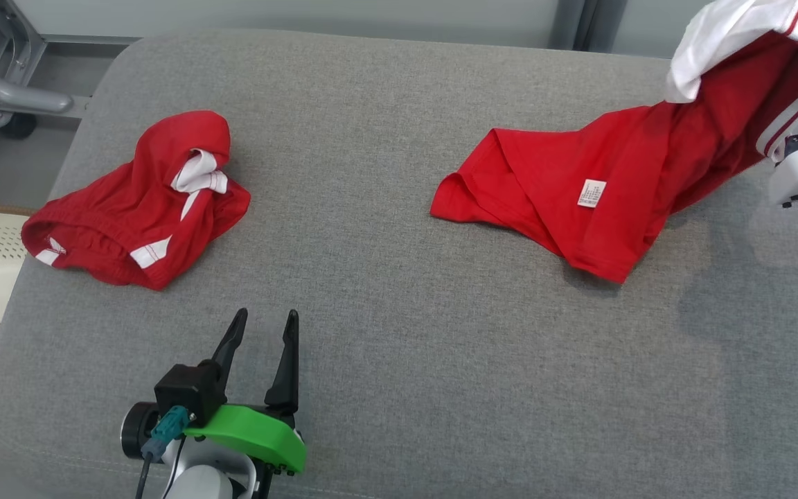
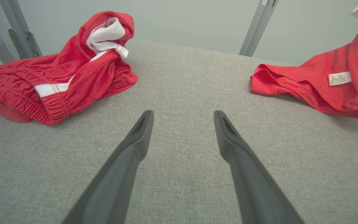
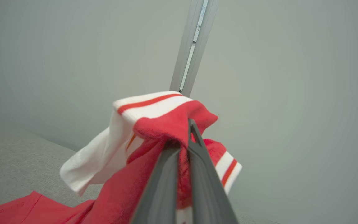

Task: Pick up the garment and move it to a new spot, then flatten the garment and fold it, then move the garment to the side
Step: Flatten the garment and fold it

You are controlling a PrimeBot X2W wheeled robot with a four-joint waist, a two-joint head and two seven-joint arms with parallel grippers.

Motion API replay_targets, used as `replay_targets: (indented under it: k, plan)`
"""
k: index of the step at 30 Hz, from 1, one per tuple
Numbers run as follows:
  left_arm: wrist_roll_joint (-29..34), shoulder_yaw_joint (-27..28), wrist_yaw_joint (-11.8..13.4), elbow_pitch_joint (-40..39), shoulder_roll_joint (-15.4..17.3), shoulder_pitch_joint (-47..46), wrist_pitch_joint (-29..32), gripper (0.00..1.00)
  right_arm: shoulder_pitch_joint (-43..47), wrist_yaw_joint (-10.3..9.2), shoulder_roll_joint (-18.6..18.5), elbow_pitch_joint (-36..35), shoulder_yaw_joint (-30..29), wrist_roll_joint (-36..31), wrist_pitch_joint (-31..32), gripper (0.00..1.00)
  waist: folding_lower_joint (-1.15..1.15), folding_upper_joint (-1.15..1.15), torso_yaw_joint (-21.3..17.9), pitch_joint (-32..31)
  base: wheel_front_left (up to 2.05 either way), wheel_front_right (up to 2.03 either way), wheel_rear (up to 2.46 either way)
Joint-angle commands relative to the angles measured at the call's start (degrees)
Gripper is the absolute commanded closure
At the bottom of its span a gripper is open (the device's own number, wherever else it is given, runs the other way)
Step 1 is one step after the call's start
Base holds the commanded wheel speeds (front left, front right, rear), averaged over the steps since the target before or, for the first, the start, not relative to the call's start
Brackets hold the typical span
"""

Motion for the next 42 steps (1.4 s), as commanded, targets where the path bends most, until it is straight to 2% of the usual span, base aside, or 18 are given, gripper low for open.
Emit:
replay_targets:
  k: [1, 7, 10, 11, 12, 13, 14, 19, 24, 29, 33, 38, 42]
  plan:
    - [-0.31, -0.09, -0.06, 0.37, 0.08, 0.9, 0.03, 0.0, 0.49, -0.08, -0.2, 0.46, 1.43, 0.21, -0.17, 1.0, 0.0, 0.0, -0.2, -0.5, 0.0, 0.0, 0.0]
    - [-0.62, -0.86, -0.25, 0.85, 0.07, 1.75, 0.03, 0.0, 7.72, -0.08, -0.4, 1.22, 5.81, 3.51, -0.18, 1.0, 0.0, 0.0, -1.96, -1.14, 0.0, 0.0, 0.0]
    - [-0.67, -0.95, -0.25, 0.91, 0.11, 1.7, 0.02, 0.0, 12.9, -0.08, -0.34, 2.38, 4.88, 4.6, -0.18, 1.0, 0.0, 0.0, -3.39, -0.86, 0.0, 0.0, 0.0]
    - [-0.49, -1.01, -0.27, 0.9, 0.1, 1.54, 0.03, 0.0, 14.35, -0.09, -0.3, 2.96, 4.22, 5.02, -0.18, 0.91, 0.0, 0.0, -3.91, -0.7, 0.0, 0.0, 0.0]
    - [-0.25, -1.08, -0.33, 0.95, 0.1, 1.32, 0.03, 0.0, 15.58, -0.08, -0.2, 3.34, 3.62, 5.04, -0.18, 0.71, 0.0, 0.0, -4.44, -0.57, 0.0, 0.0, 0.0]
    - [-0.03, -1.09, -0.35, 0.98, 0.11, 1.07, 0.03, 0.0, 16.73, -0.08, 0.05, 3.6, 3.25, 4.94, -0.18, 0.42, 0.0, 0.0, -4.97, -0.47, 0.0, 0.0, 0.0]
    - [0.15, -1.05, -0.37, 0.99, 0.11, 0.8, 0.03, 0.0, 17.7, -0.08, 0.37, 3.84, 2.77, 4.81, -0.18, 0.0, 0.0, 0.0, -5.51, -0.34, 0.0, 0.0, 0.0]
    - [0.71, -1.54, -0.7, 1.05, 0.11, -0.48, 0.03, 0.0, 20.86, -0.08, 1.79, 3.62, 0.06, 4.87, -0.17, 0.0, 0.0, 0.0, -7.31, -0.3, 0.0, 0.0, 0.0]
    - [-0.98, -3.88, -1.11, 1.77, 0.11, -2.67, 0.03, 0.0, 25.17, -0.08, 6.12, -0.24, -2.57, 5.25, -0.18, 0.0, 0.0, 0.0, -10.93, -0.45, 0.0, 0.0, 0.0]
    - [-3.05, -7.28, -1.43, 3.08, 0.11, -6.75, 0.03, 0.0, 26.12, -0.08, 9.39, -3.77, -0.65, 5.15, -0.18, 0.0, 0.0, 0.0, -15.87, 1.69, 0.0, 0.0, 0.0]
    - [-7.29, -11.54, -1.91, 4.34, 0.12, -10.32, 0.02, 0.0, 25.2, -0.08, 11.01, -5.55, 1.13, 4.96, -0.17, 0.0, 0.0, 0.0, -19.92, 3.81, 0.0, 0.0, 0.0]
    - [-10.51, -17.29, -2.0, 7.29, 0.17, -14.27, 0.02, 0.0, 24.01, -0.08, 11.72, -6.59, 2.88, 5.01, -0.18, 0.0, 0.0, 0.0, -23.93, 5.94, 0.0, 0.0, 0.0]
    - [-11.48, -18.59, -1.97, 9.08, 0.22, -16.38, 0.03, 0.0, 23.62, -0.08, 12.21, -7.07, 3.82, 5.28, -0.17, 0.0, 0.0, 0.0, -26.08, 7.13, 0.0, 0.0, 0.0]
